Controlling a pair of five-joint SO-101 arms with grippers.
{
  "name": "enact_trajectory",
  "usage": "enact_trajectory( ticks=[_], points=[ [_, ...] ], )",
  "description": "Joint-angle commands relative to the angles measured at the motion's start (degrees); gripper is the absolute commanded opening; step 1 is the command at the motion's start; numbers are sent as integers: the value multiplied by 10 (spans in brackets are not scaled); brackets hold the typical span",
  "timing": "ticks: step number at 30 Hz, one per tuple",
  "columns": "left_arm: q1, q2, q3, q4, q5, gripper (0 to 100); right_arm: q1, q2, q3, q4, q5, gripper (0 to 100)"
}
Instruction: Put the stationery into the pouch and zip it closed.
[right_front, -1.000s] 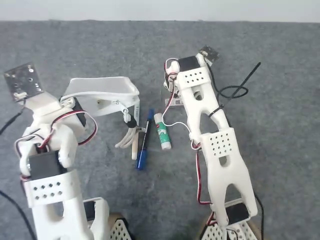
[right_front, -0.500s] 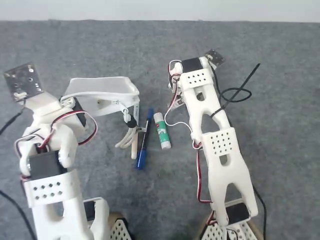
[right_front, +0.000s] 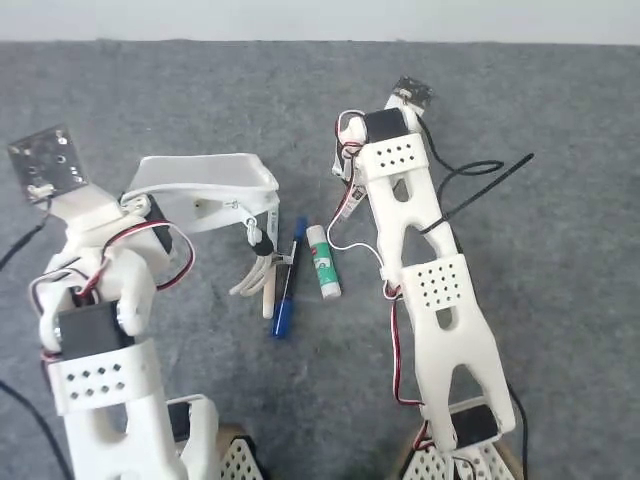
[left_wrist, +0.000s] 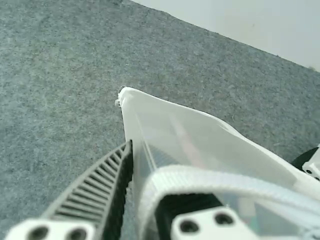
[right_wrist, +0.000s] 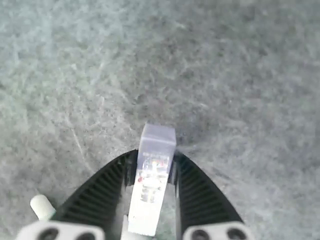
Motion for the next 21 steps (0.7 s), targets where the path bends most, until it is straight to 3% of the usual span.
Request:
enact_trajectory(
  ticks=[1,21],
  points=[
    [-2,-5,-7,-24,5,13,-2,-33,-39,27,25,6],
    [0,-5,-7,-24,5,13,-39,-410,340,22,137,6]
  ],
)
